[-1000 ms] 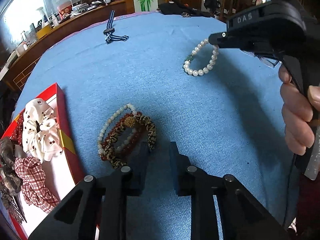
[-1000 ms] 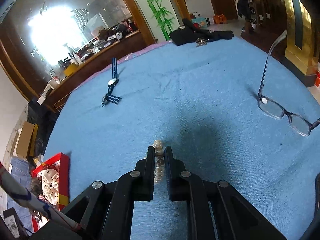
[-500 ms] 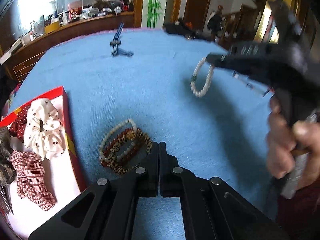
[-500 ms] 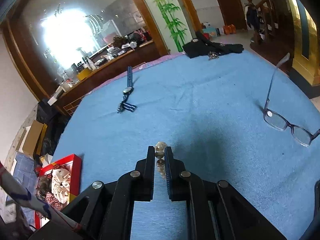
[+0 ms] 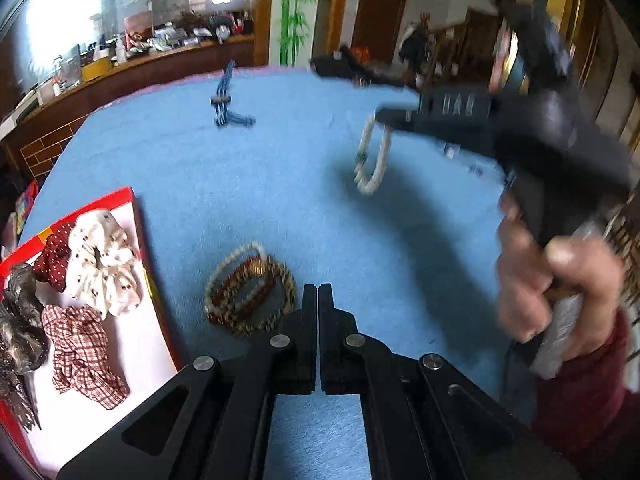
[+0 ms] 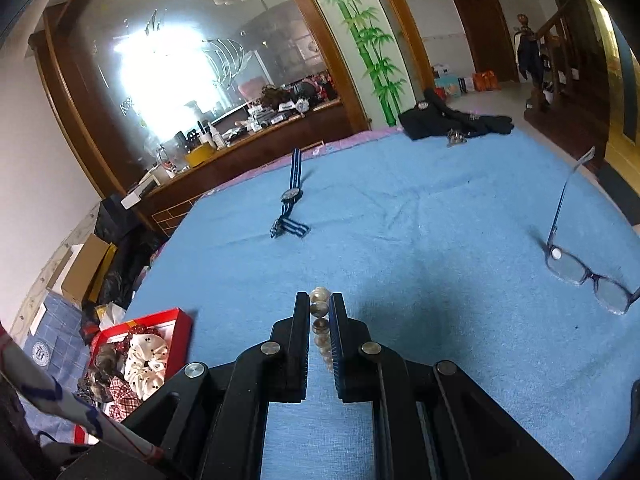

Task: Organize jewelry
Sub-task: 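Grasp the leopard-print bracelet with the left gripper while the right lifts the pearl bracelet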

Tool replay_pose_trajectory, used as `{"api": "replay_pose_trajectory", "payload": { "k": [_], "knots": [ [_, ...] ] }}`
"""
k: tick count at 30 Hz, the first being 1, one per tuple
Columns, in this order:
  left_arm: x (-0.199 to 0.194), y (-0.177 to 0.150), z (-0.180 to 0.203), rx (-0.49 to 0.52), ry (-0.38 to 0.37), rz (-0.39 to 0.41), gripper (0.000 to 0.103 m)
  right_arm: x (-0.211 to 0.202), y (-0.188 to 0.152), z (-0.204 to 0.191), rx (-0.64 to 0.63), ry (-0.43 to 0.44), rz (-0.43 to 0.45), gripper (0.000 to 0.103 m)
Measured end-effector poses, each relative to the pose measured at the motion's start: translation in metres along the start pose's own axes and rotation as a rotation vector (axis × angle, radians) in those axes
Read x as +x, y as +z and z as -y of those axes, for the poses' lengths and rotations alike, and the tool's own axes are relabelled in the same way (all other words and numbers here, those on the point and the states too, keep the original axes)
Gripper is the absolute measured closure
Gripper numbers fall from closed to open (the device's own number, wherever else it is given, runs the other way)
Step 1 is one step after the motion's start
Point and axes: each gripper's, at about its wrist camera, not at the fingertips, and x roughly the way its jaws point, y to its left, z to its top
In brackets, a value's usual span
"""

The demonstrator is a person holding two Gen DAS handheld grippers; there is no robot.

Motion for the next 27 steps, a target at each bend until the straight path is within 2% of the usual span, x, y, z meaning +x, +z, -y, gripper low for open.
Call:
{"api": "replay_pose_trajectory", "payload": {
  "k": [7, 9, 10, 11, 15, 16, 19, 27],
  "knots": [
    [0.041, 0.001, -0.002, 0.020, 0.084, -0.107, 0.100, 0.001, 0.000, 0.000, 0.002, 0.006, -0.011, 0.093],
    [0.046, 0.001, -0.001, 0.028, 0.096, -0.116, 0.084, 0.002, 0.000, 0.001, 0.006, 0.013, -0.014, 0.093],
    [0.047, 0.002, 0.000, 0.035, 0.109, -0.114, 0.069, 0.001, 0.000, 0.001, 0.008, 0.014, -0.015, 0.093],
    [0.047, 0.001, 0.001, 0.044, 0.126, -0.107, 0.063, 0.001, 0.000, 0.001, 0.011, 0.015, -0.016, 0.093],
    [0.053, 0.001, 0.005, 0.058, 0.138, -0.120, 0.063, 0.001, 0.000, 0.001, 0.012, 0.016, -0.016, 0.093],
    [0.054, 0.001, 0.005, 0.059, 0.135, -0.122, 0.066, 0.001, -0.001, 0.002, 0.013, 0.018, -0.016, 0.093],
    [0.059, 0.001, 0.004, 0.056, 0.126, -0.137, 0.096, 0.000, -0.001, 0.003, 0.015, 0.017, -0.014, 0.093],
    [0.068, 0.008, 0.005, 0.036, 0.116, -0.135, 0.095, 0.001, -0.001, 0.002, 0.017, 0.019, -0.016, 0.093]
  ]
}}
